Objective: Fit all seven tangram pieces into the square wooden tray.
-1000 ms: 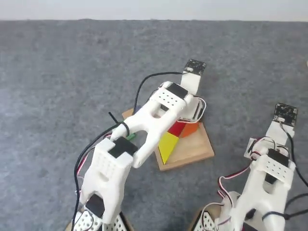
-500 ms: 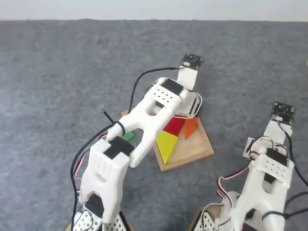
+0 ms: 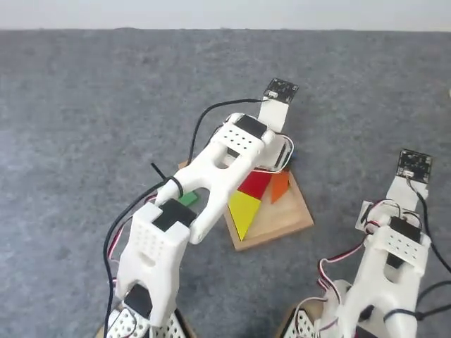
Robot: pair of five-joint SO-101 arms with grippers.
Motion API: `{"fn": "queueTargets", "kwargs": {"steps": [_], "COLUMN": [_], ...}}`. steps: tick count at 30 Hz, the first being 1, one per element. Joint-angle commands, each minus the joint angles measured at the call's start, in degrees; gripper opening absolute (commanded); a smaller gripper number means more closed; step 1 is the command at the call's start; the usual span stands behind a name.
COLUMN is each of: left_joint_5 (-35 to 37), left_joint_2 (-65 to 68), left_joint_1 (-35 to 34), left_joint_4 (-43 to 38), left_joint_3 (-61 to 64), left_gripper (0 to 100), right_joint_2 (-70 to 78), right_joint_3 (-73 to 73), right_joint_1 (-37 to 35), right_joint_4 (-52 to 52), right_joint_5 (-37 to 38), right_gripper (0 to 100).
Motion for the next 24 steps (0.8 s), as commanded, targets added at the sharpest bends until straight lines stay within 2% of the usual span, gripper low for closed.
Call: {"fn": "queueTargets", "kwargs": {"steps": [1,13,19,24], "left_joint_5": [-0.88,-2.81,-2.46,-2.64], "left_joint_2": [0.0,-4.57,-7.91,-9.85], "left_joint_1": [-0.35,-0.26,-0.26,-1.67], "left_joint_4": [-0.35,-0.35,-5.27,-14.68], "left_joint_3": [-1.36,0.75,2.15,6.11], "left_gripper": [22,20,20,20], "right_joint_2": [-1.8,-1.8,-1.8,-1.8], "right_joint_3": [-2.81,-2.81,-2.81,-2.81], "right_joint_1": [-0.48,-0.48,-0.48,-0.48], "right_joint_4": [-1.19,-1.19,-1.19,-1.19], "right_joint_5": [-0.09,-0.09,-0.09,-0.09], "right_gripper": [18.7,18.7,18.7,18.7]}}
